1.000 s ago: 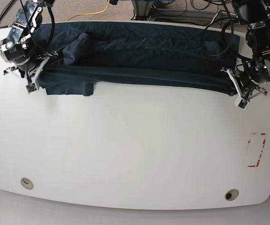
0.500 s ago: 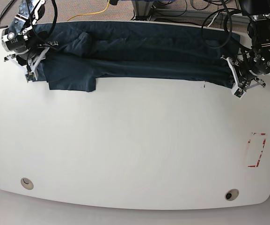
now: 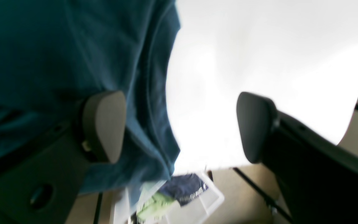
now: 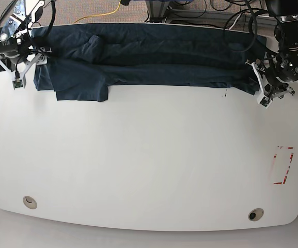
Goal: Layout the t-shirt on the table in an organized manner, then fold the t-shirt properly
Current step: 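Open both grippers, releasing the folded hem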
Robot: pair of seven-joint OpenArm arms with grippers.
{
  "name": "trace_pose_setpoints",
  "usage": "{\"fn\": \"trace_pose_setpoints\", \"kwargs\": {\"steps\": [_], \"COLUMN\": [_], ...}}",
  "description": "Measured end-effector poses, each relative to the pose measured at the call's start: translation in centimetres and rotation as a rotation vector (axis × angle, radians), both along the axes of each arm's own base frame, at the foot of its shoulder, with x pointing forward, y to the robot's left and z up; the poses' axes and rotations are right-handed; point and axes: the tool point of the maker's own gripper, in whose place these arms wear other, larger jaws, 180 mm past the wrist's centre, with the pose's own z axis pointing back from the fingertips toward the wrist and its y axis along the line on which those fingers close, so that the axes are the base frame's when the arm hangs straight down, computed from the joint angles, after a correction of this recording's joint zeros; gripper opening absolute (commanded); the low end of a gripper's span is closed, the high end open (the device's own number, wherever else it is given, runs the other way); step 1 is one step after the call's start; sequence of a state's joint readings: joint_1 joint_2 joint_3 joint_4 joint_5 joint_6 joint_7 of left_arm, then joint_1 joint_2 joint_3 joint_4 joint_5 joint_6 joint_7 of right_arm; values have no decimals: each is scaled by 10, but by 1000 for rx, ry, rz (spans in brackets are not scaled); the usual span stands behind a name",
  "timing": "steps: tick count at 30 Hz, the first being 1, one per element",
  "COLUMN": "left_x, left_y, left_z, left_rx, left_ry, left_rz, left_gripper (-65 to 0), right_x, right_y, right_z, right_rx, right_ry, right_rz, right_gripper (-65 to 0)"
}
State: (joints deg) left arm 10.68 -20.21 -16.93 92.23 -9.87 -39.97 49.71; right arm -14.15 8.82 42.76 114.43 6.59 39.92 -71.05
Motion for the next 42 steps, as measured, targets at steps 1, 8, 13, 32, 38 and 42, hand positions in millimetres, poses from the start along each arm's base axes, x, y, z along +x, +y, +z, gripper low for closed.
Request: {"fn": "trace_pose_setpoints", "kwargs": {"steps": [1, 8, 13, 32, 38, 42], "left_x": [0, 1, 5, 30, 30, 30], "left_y": [1, 7, 2, -4, -4, -4], "left_z": [0, 4, 10, 40, 41, 41], "left_rx": [2, 25, 22, 40, 40, 40], "left_ry": [1, 0, -22, -124, -125, -125], "left_rz": [-2, -9, -21, -49, -49, -50], "left_gripper": [-321, -321, -322, -324, -324, -324], "right_x": [6, 54, 71, 97, 90, 91], "right_y": [1, 12, 25, 90, 87, 86], "right_z": [3, 25, 18, -35, -62, -68], "right_rx": [3, 37, 112, 316, 363, 378], "right_ry": [-20, -161, -185, -145, -104, -110], "right_rz": [4, 20, -2, 100, 79, 69], "right_gripper": [-119, -119, -119, -119, -119, -125]}}
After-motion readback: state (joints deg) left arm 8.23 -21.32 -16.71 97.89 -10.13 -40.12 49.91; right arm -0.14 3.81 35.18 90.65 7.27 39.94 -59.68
